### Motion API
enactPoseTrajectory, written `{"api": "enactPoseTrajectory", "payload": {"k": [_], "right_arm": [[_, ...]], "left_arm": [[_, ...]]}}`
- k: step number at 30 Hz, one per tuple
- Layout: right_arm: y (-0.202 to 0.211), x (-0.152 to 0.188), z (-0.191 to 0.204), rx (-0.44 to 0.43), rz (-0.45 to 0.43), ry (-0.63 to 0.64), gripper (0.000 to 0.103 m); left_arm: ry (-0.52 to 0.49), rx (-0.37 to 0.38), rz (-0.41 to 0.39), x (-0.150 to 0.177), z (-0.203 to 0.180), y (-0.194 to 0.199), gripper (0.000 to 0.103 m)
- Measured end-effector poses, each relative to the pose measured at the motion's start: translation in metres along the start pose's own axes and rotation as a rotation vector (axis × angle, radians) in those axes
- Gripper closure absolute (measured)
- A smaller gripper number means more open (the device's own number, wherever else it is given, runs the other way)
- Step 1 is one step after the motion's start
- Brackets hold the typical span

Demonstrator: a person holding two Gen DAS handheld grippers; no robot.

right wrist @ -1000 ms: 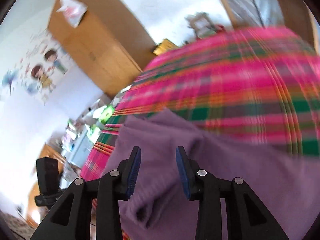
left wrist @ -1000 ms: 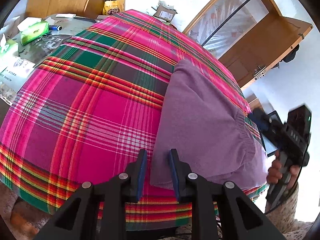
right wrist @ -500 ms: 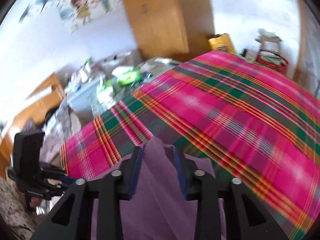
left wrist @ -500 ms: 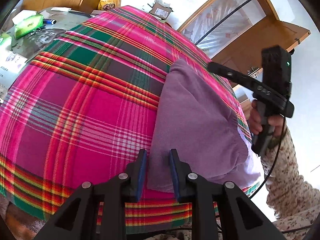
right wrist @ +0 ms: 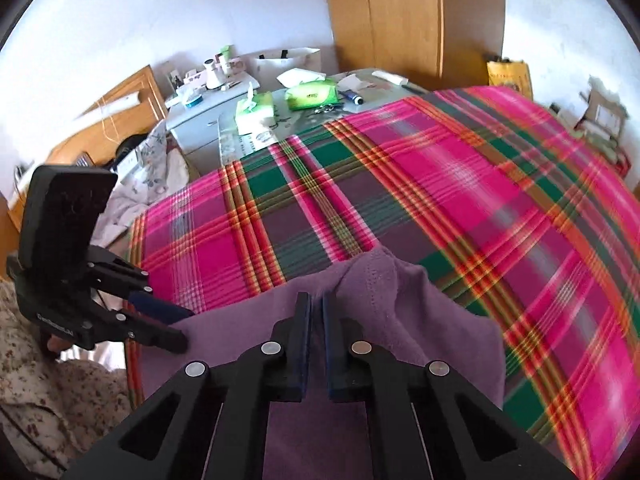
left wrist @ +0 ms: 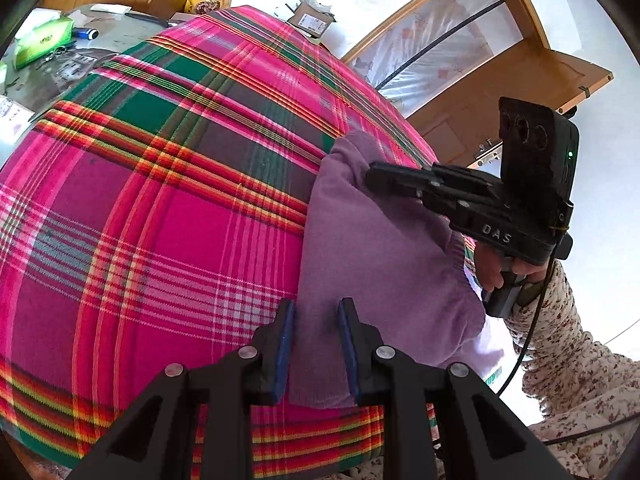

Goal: Fold clothes

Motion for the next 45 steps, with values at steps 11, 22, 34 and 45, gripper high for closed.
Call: {"api": "enactPoseTrajectory", "payload": {"k": [11, 22, 34, 45], "right_arm": [[-0.004, -0.018, -0.042, 0.055, -0.014, -0.099, 0.085], [-0.018, -0.021, -0.023, 0.043, 0.026, -0.015, 0.084], [-0.01, -0.025, -0.036, 0.136, -0.041, -0.024, 0.098], [-0.017, -0.026, -0.053, 0.16, -0.07, -0.101, 0.099]], "left_arm": [[-0.008, 0.025, 0.016, -0.003, 0.003, -0.001, 0.08], [-0.017, 0.025, 0.027, -0.004, 0.003, -0.001, 0.08], [-0.084, 0.003, 0.012, 0.003, -0.002, -0.004, 0.094], [-0.066, 0.019, 0.008, 0.004, 0.001, -0.004, 0.095]]}}
Point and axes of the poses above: each gripper's, at about its wrist camera, not at the fingertips, and y roughly against the way its jaws point, z to its left, x to its underside, the point moved 2 cm from there along -y, roughly the way its jaws point, and after that the axes turned 8 degrees about -z, right-handed, at the moved point
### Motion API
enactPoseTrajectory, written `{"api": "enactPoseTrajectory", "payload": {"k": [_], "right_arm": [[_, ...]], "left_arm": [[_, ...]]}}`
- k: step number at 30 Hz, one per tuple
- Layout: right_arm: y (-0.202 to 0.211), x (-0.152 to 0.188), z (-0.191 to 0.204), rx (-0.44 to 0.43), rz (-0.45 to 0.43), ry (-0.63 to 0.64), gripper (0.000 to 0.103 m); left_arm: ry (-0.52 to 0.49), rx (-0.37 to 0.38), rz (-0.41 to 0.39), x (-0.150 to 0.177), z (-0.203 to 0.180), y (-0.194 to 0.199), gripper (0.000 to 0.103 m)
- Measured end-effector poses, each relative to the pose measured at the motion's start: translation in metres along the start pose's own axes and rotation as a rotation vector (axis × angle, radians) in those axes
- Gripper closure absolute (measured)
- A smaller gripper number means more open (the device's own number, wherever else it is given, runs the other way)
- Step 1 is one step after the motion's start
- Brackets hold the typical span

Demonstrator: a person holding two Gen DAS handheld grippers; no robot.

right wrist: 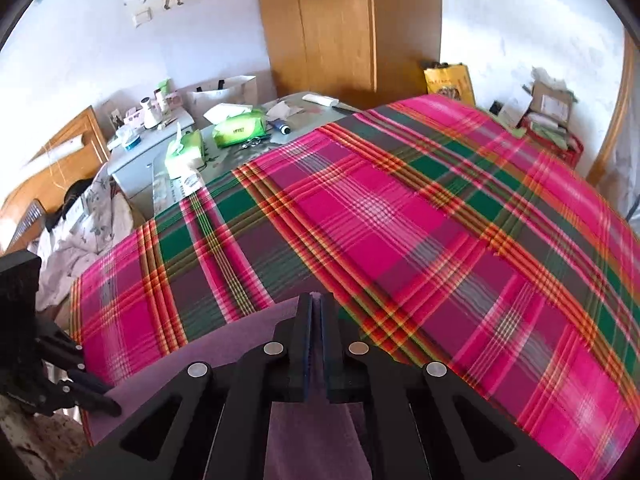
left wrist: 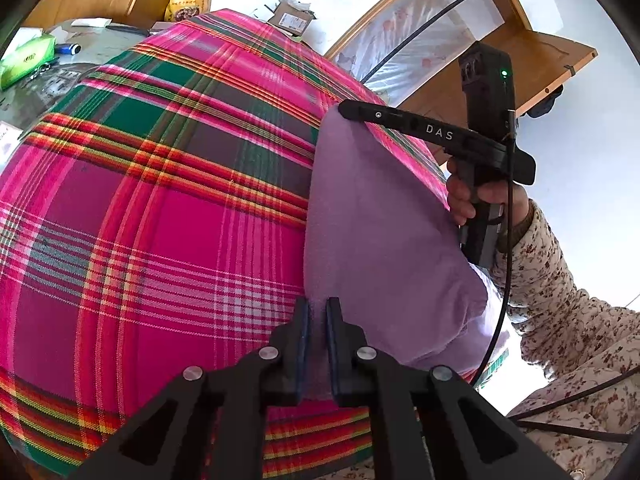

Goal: Fold clothes

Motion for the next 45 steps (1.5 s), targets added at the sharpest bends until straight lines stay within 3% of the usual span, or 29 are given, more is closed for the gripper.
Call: {"api": "enactPoseTrajectory", "payload": {"k": [4, 8, 14, 20, 24, 27, 33, 36, 41, 43, 45], "right_arm": [[-0.005, 0.003, -0.001, 0.0, 0.022, 0.002, 0.098], [0.007, 0.003, -0.014, 0.08, -0.001, -0.03, 0.094], [0.05, 0.013, -0.018, 0.082, -0.063, -0.081, 0.092], [0.072, 0.039, 0.0, 0.03, -0.05, -0.071, 0.085], [0.06, 0.059, 0.01, 0.09, 0.022, -0.03, 0.083], [0.049, 0.069, 0.0, 0.202, 0.072, -0.042, 0.081], [0.071, 0.072, -0.015, 0.29, 0.008, -0.138, 0.076], [0.105, 0.079, -0.018, 0.206, -0.084, -0.266, 0.076], [0.142, 0.115, -0.004, 0.119, -0.132, -0.421, 0.068], [0.149, 0.132, 0.001, 0.091, -0.137, -0.498, 0.063], [0.149, 0.147, 0.003, 0.053, -0.144, -0.58, 0.05]], "left_arm": [[0.036, 0.012, 0.002, 0.004, 0.004, 0.009, 0.094], [0.022, -0.004, 0.004, 0.003, -0.002, 0.014, 0.093], [0.076, 0.013, 0.008, 0.004, 0.003, 0.017, 0.093], [0.068, -0.008, 0.003, 0.007, 0.001, 0.021, 0.091], [0.104, 0.001, 0.009, 0.007, 0.006, 0.022, 0.091], [0.08, -0.027, 0.0, 0.008, 0.001, 0.023, 0.091], [0.084, -0.049, -0.007, 0.013, -0.001, 0.023, 0.09], [0.076, -0.072, -0.003, 0.01, -0.007, 0.018, 0.088], [0.07, -0.096, -0.004, 0.007, -0.012, 0.016, 0.084], [0.077, -0.101, -0.006, 0.007, -0.012, 0.017, 0.084], [0.09, -0.105, -0.01, 0.007, -0.01, 0.018, 0.084]]}}
Point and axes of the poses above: each gripper's, at about its wrist camera, not at the fingertips, and y roughly against the way its jaws point, z to its left, x to its underside, the point moved 2 cm from there along -y, roughly the way its jaws point, and after that the axes turned 8 degrees about -z, right-handed, at the moved point
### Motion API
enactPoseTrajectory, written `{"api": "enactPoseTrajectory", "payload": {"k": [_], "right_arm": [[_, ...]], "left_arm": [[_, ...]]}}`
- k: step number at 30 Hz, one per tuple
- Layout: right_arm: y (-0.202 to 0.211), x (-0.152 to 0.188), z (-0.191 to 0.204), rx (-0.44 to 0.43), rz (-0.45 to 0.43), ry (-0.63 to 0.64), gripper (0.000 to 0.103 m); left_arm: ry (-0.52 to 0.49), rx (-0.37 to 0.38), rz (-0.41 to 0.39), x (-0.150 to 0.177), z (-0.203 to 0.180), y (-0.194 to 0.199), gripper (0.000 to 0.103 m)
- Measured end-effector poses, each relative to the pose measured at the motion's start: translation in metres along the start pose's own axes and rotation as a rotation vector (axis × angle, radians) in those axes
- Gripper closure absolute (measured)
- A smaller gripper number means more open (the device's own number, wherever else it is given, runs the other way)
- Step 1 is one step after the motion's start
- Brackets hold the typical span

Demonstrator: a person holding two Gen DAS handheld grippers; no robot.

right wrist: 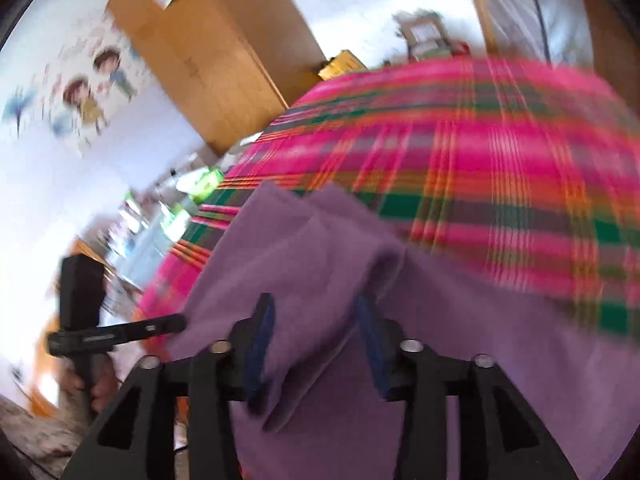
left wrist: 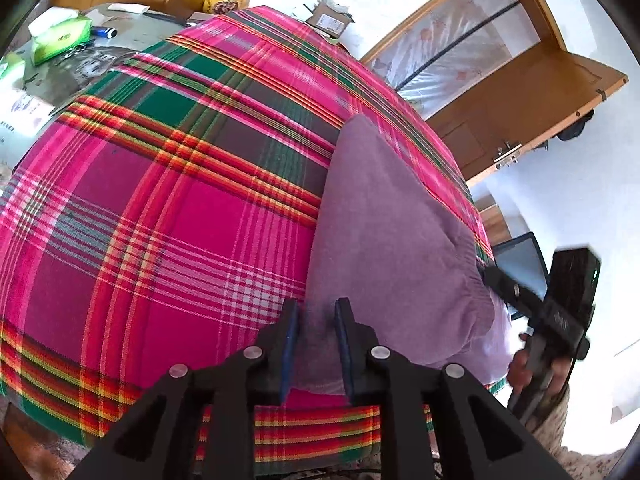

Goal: Fold clothes

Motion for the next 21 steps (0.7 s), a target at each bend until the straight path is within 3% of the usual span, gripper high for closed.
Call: {"api": "enactPoseTrajectory", "payload": {"k": [8, 12, 21], "right_arm": [[-0.004, 0.023, -0.005, -0.058, 0.004, -0.15, 0.049], [-0.015, 0.027, -0.003, -0.038, 0.028, -0.162, 0.049], [-0.023, 0.027, -0.003, -0.031, -0.016, -0.2, 0.047]], "left_arm": [[-0.006, -0.021, -0.005, 0.004, -0.002, 0.001, 0.083], [-0.015, -0.027, -0.005, 0.007, -0.005, 0.002, 0.082], [-0.014, -0.04, -0.006, 0.007, -0.009, 0.0, 0.081]]}}
Point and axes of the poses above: each gripper's, at about its wrist camera, not at the fingertips, and y roughly against the way its jaws point, z to its left, x to its underside, the point moved 2 cm from there along -y, roughly the way its jaws point, and after that the axes turned 8 degrees about -z, right-handed, at the moved point
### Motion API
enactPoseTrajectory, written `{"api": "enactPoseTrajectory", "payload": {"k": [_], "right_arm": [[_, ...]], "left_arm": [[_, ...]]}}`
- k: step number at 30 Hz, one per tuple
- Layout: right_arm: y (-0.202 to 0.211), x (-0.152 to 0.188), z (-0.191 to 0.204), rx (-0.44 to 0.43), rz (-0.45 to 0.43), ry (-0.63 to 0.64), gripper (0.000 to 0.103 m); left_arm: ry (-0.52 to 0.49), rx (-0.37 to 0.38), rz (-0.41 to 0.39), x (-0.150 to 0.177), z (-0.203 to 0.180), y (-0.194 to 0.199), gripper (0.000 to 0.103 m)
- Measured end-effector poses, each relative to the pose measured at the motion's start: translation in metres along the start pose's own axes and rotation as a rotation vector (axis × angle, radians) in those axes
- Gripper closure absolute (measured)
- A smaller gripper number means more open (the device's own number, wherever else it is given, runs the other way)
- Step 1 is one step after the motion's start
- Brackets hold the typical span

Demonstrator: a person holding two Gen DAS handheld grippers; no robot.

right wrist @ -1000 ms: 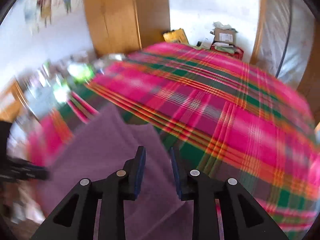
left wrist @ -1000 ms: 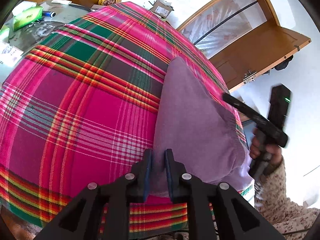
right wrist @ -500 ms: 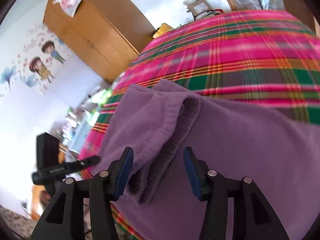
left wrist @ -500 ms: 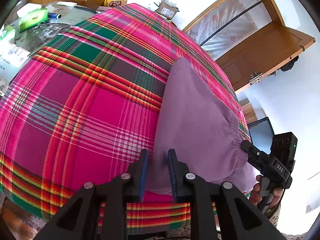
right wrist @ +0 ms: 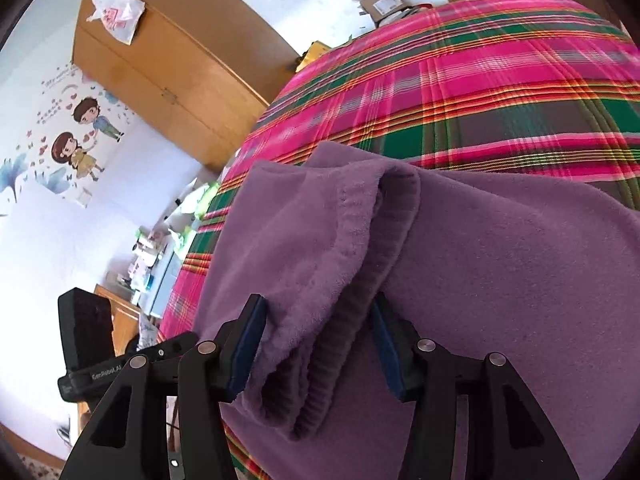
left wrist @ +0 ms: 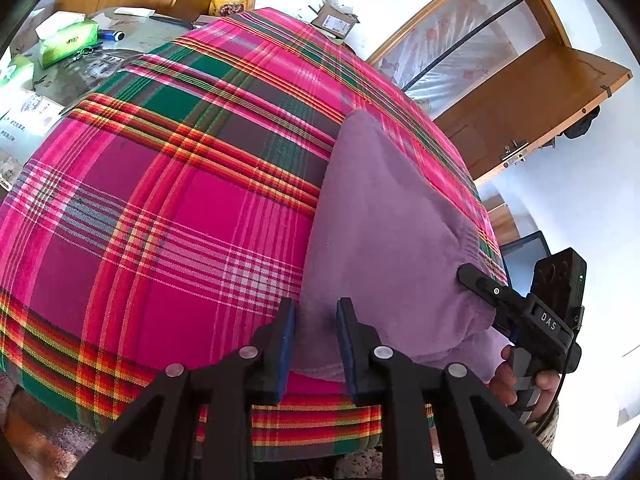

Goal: Fold clothes

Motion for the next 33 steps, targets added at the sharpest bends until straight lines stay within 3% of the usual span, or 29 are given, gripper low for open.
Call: {"api": "enactPoseTrajectory", "payload": {"k": [7, 11, 20, 33], "right_arm": [[-0.001, 0.005, -0.002, -0.077, -0.003, -0.063, 0.053], [0.0, 0.006, -0.004, -0.155, -0.012, -0.11, 0.066], [0.001, 0.006, -0.004, -0.188, -0.025, -0.119, 0.083], [0.039, 0.007, 0.008, -0.163, -0.131, -0.046, 0.085]], "left_arm": [[0.003, -0.01, -0.006, 0.001, 0.0, 0.0, 0.081], [0.004, -0.015, -0.012, 0.002, 0.0, 0.0, 0.081], [0.003, -0.03, -0.019, 0.002, 0.0, 0.001, 0.08], [-0.005, -0.036, -0.017, 0.004, -0.014, 0.002, 0.08]]}}
Point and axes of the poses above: each gripper's, at about its wrist camera, not at the fingertips, and y roughly against the way its jaws point, z to its left, x to its underside, the point moved 2 cm from there along -y, roughly the way its jaws point, and after that the axes turned 8 degrees about -z, right-handed, at the moved point
